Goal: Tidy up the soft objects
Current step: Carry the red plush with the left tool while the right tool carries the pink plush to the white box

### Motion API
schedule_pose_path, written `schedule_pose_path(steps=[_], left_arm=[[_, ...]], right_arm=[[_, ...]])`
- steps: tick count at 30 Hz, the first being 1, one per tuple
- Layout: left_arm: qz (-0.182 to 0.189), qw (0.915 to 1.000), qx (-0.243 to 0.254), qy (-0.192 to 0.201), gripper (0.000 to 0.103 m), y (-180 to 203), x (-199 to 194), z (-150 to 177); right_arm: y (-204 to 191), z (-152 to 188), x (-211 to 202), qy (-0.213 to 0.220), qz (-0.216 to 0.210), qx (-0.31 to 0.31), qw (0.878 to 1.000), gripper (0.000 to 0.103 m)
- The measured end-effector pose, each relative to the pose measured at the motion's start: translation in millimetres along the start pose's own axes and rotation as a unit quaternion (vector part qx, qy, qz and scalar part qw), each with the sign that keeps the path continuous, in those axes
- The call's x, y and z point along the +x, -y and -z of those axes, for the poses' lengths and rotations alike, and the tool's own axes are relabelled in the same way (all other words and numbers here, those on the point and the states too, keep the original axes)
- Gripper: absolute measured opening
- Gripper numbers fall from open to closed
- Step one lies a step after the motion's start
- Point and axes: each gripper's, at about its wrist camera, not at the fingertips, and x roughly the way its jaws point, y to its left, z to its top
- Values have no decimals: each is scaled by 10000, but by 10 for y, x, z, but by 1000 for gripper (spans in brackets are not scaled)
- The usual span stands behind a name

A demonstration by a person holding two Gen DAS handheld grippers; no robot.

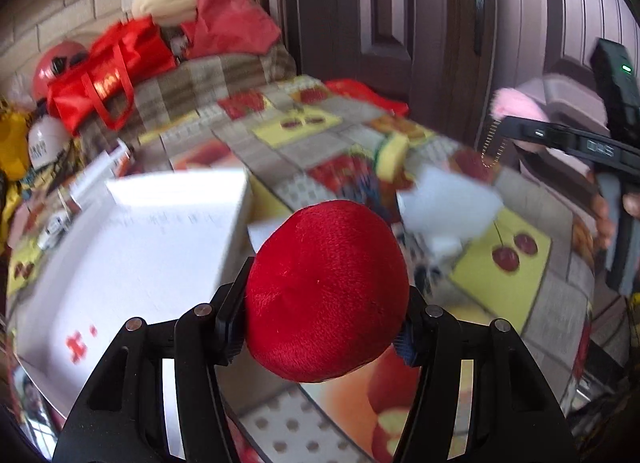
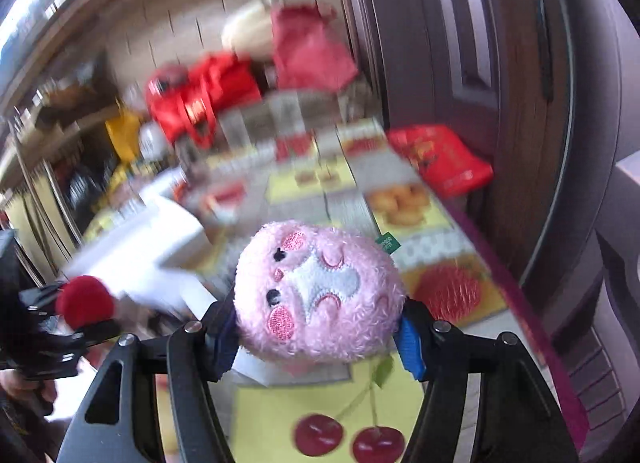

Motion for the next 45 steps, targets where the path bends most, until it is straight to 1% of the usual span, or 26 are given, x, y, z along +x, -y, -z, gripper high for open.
schedule_pose_path(steps=[3,6,8,13,16,17,20,24,28,36,40,45], left_arm=[[-246,9989,-12,391,58,-88,-78,-179],[-308,9978,-118,578,58,-208,-127,-234],[-323,9972,-236,639,58,-304,-143,-232],[-347,9957,-463,725,58,-503,-163,-202],[-456,9943,-582,774,58,-626,-166,-169],[-484,9937,-643,786,58,-666,-161,-162],[-401,9911,-984,798,58,-855,-172,-137],[-598,9868,-1223,879,58,-1040,-221,-91],[-667,9824,-1515,859,58,-1205,-215,-42],[-801,9759,-1842,847,58,-1442,-212,12],[-791,9730,-1998,842,58,-1533,-212,37],[-875,9700,-2111,831,58,-1624,-205,65]], right_arm=[[-157,-111,-216,444,-177,-34,9989,65],[-302,-200,-367,718,-296,-111,9969,65],[-390,-256,-443,810,-371,-187,9959,65],[-604,-359,-514,995,-356,-354,9938,65],[-683,-388,-496,1047,-422,-356,9930,65],[-712,-395,-486,1057,-458,-353,9927,65],[-805,-401,-440,1043,-573,-352,9923,65],[-945,-428,-361,959,-730,-420,9918,65],[-1097,-437,-308,917,-848,-518,9908,65],[-1380,-490,-167,788,-1060,-683,9889,66],[-1506,-513,-89,705,-1133,-763,9881,66],[-1644,-556,11,616,-1243,-767,9874,66]])
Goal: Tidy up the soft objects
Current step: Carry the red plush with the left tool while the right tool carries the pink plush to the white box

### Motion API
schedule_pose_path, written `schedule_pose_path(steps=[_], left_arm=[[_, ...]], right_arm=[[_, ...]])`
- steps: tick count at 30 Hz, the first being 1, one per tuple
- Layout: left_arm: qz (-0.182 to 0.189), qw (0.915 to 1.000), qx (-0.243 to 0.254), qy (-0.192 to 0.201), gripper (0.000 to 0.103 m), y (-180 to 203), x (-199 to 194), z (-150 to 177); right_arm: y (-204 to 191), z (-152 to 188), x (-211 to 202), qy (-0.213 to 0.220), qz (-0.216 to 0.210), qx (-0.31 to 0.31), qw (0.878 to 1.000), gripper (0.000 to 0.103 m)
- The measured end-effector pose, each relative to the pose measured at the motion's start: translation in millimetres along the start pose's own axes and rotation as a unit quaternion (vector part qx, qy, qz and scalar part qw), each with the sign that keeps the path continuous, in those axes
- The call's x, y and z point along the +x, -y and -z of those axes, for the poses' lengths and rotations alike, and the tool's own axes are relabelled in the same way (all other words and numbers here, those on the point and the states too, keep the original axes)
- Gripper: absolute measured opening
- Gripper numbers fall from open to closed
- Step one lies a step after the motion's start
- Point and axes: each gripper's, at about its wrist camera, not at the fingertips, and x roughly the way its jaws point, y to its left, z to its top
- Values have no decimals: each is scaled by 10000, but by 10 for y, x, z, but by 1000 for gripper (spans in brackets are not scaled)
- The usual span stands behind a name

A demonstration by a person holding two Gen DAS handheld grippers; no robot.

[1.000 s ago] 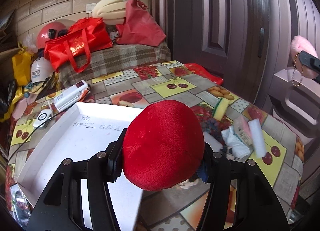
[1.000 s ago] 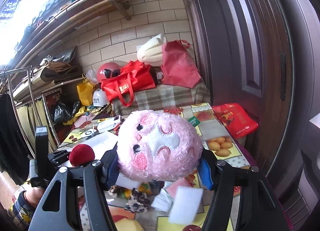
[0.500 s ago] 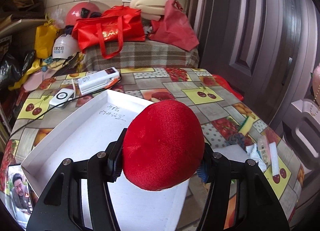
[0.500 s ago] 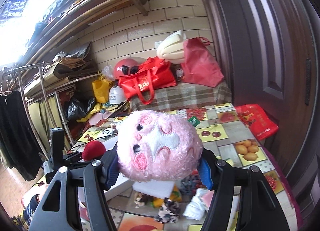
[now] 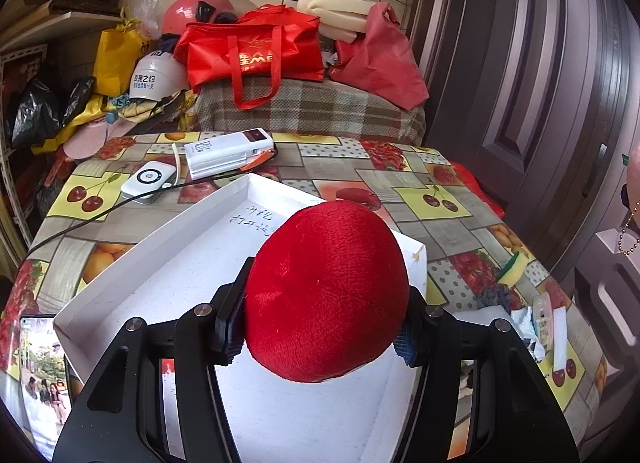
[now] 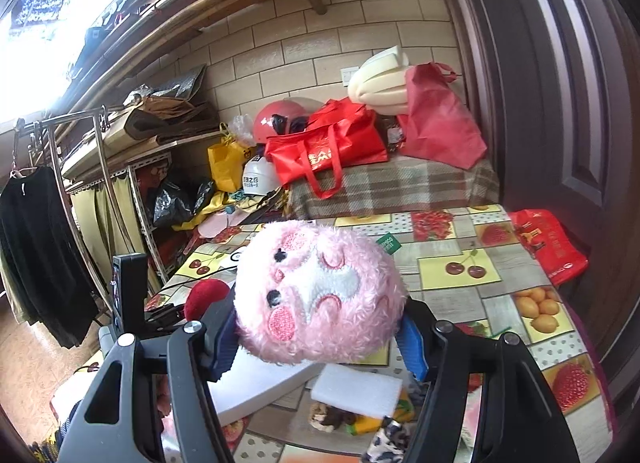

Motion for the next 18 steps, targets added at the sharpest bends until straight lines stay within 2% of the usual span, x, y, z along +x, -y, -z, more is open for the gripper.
schedule_pose_path(steps=[9,13,18], left_arm=[[-315,9990,-286,-104,58,-248,112,14],[-432,9980,-456,-101,58,-387,119,6],[-679,9961,-541,-140,58,-509,154,32]], right_arm=[[-203,-18,450,-394,-304,74,9987,66],[-269,32,776,-759,-473,254,9957,66],[-329,231,1238,-1238,-472,445,9902,66]])
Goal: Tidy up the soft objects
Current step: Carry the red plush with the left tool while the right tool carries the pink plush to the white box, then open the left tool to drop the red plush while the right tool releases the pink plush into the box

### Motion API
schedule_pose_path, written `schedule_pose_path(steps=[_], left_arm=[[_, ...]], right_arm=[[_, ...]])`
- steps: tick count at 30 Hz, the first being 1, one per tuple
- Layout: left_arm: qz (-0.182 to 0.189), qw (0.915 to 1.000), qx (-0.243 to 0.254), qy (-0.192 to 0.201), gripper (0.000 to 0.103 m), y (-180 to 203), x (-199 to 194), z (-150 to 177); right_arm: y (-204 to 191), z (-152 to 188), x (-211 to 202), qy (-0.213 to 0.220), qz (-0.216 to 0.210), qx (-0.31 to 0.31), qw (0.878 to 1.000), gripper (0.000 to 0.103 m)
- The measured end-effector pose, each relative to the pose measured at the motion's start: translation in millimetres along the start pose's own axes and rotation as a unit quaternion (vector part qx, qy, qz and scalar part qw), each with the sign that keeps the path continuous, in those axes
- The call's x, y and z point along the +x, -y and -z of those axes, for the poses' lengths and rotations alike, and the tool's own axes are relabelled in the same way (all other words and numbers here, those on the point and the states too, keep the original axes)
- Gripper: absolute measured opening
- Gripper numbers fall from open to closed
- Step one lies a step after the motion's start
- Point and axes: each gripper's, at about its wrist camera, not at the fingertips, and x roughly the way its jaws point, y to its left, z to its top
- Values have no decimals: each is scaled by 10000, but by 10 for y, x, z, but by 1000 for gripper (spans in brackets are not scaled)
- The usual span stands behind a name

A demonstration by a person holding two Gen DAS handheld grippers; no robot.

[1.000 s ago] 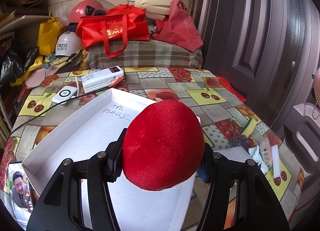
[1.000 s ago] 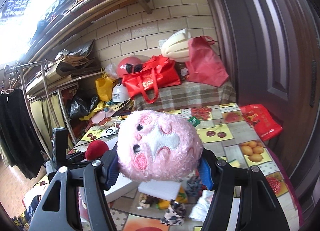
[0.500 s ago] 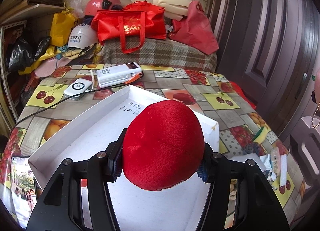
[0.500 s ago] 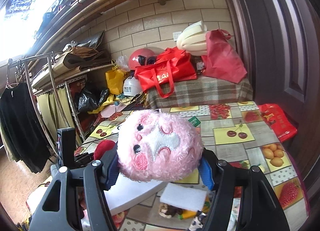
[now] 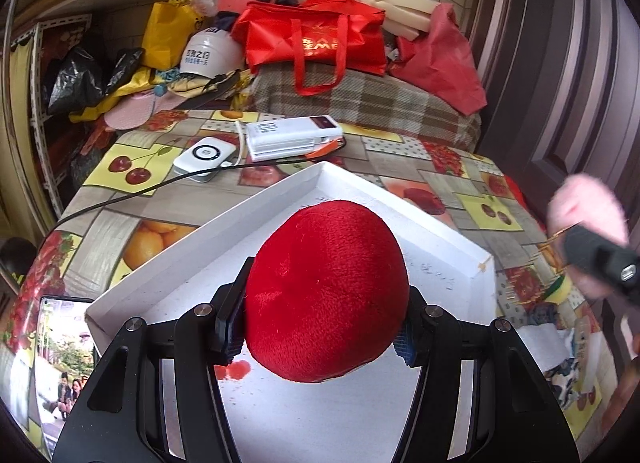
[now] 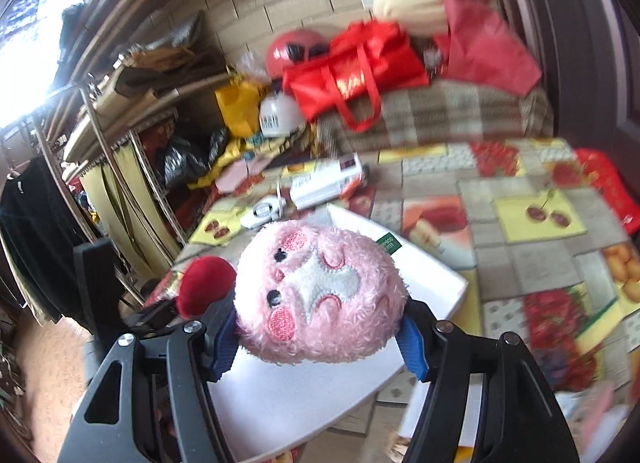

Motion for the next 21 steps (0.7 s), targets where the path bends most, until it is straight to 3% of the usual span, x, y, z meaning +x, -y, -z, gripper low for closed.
schedule_pose_path(steps=[6,12,15,16,17,20,21], left_arm=[[-140,9997,-112,-162,58,-80,118,39],[-127,9987,-376,-317,58,-186,181,45],[-142,9979,-527,-361,60,-223,190,48],[-144,9975,-591,-368,64,-240,190,46],[-140,9971,-670,-343,77,-263,180,48],[-113,9962,-855,-139,98,-305,112,48],[-104,9958,-910,-39,101,-319,78,43]], right_arm=[[68,243,565,-715,-214,558,9956,66],[88,337,698,-791,-184,690,9943,67],[104,346,693,-720,-224,741,9944,73],[90,336,718,-697,-224,734,9946,81],[93,341,687,-647,-212,731,9950,84],[71,309,661,-444,-129,681,9966,93],[63,301,643,-383,-99,665,9970,103]])
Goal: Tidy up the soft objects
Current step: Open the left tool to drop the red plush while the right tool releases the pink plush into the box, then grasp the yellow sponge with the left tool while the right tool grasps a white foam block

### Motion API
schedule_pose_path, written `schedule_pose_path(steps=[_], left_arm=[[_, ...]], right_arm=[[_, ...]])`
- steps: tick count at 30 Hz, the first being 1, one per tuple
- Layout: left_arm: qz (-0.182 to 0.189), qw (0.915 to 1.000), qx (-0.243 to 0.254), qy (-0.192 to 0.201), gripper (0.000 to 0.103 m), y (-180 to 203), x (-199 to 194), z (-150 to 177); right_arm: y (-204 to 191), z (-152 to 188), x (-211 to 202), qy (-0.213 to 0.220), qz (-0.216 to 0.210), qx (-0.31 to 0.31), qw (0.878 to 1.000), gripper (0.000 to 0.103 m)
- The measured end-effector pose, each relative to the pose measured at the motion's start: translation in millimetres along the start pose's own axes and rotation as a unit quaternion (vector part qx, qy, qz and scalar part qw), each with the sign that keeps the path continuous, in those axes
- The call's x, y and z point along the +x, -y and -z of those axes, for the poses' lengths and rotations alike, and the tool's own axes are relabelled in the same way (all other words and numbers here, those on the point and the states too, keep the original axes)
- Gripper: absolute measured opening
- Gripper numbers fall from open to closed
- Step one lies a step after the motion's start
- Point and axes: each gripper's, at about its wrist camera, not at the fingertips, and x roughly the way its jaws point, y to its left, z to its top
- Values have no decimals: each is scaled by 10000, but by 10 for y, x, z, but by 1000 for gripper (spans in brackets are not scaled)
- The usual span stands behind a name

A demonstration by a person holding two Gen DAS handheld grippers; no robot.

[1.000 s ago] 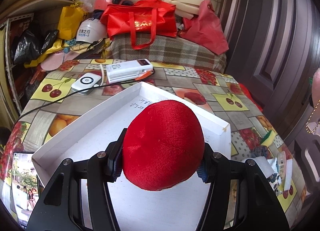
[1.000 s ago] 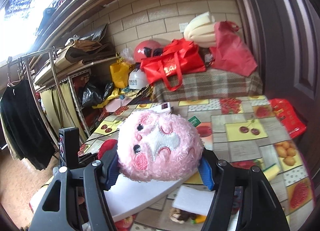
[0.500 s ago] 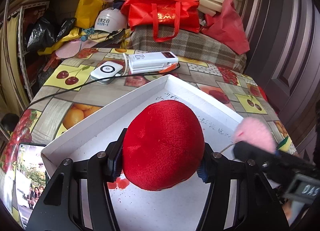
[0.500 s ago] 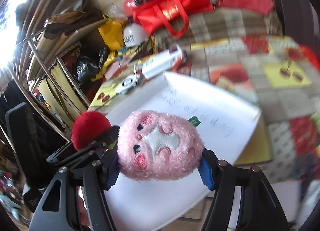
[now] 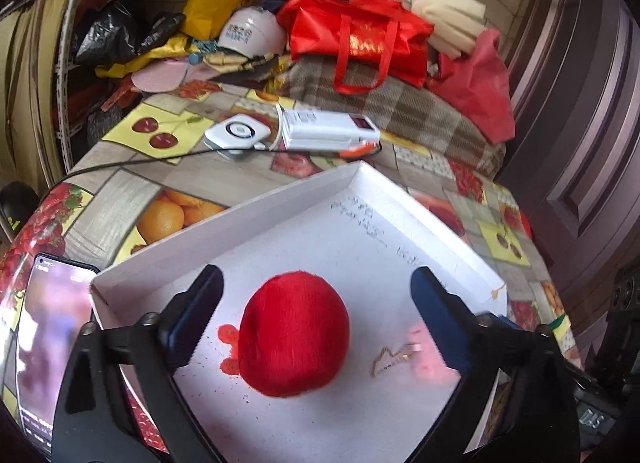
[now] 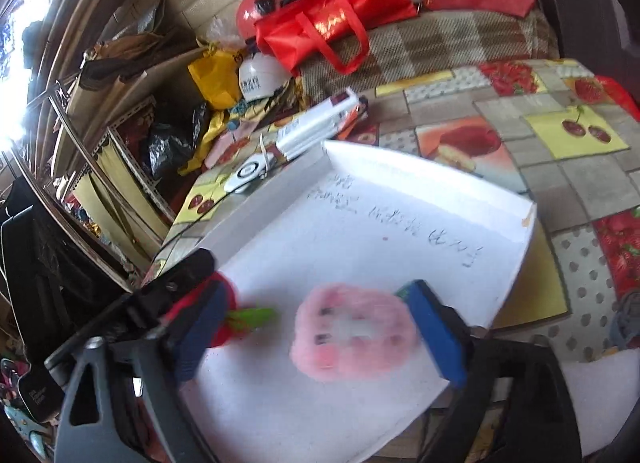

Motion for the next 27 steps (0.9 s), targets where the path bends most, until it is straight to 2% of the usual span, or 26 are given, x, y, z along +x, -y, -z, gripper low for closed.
schedule_pose_path(steps=[6,10,17,21,27], left_arm=[[-25,9988,-267,411,103,-90,-170,-57],[11,9983,-383,444,103,-137,-188,-79],[95,9986,-218,469,103,-83,-201,-70],[251,9981,-103,546,103,-14,-234,-57],[503,9963,152,685,103,118,-298,-34]], right_arm=[[-39,-37,-273,416,-64,-25,9991,103],[-61,-41,-399,582,-112,22,9982,103],[-14,-38,-643,887,-284,171,9955,103],[20,-45,-925,1284,-362,192,9909,103],[40,-57,-1478,2142,-351,89,9761,103]])
